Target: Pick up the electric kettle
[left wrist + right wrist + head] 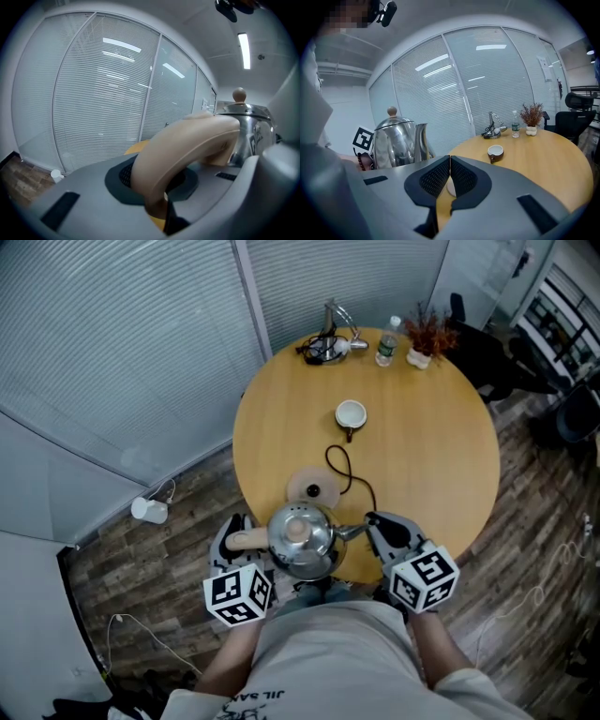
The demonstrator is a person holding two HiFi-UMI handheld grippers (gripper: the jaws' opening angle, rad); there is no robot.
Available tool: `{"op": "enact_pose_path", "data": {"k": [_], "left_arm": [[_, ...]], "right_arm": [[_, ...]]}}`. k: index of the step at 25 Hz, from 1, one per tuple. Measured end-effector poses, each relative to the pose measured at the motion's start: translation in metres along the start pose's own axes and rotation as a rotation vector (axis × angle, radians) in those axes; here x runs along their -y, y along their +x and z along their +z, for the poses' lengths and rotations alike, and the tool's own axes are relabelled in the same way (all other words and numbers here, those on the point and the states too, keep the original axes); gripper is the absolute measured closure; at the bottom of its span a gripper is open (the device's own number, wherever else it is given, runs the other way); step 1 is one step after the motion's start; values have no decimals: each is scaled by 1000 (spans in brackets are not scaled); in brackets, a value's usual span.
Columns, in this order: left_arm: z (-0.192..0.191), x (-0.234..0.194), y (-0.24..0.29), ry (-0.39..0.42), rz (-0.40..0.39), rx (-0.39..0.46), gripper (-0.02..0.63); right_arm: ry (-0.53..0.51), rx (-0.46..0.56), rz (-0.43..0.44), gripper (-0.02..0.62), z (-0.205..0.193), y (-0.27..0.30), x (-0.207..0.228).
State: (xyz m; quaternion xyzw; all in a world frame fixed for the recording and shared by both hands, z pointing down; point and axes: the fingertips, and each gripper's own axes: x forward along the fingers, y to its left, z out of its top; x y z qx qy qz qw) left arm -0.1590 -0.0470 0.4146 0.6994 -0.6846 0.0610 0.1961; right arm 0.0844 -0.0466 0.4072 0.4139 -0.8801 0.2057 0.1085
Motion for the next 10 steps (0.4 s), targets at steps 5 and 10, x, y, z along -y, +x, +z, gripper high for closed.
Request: {"op": "enact_pose_path", "data": {"k": [5, 10], "left_arm": [[0, -1, 1, 1, -1, 1, 548], [1, 0, 3, 10, 0, 0, 548]], "right_arm": [[1, -2, 0, 563, -2, -1, 1], [-6, -5, 0, 563, -3, -2, 2]]}}
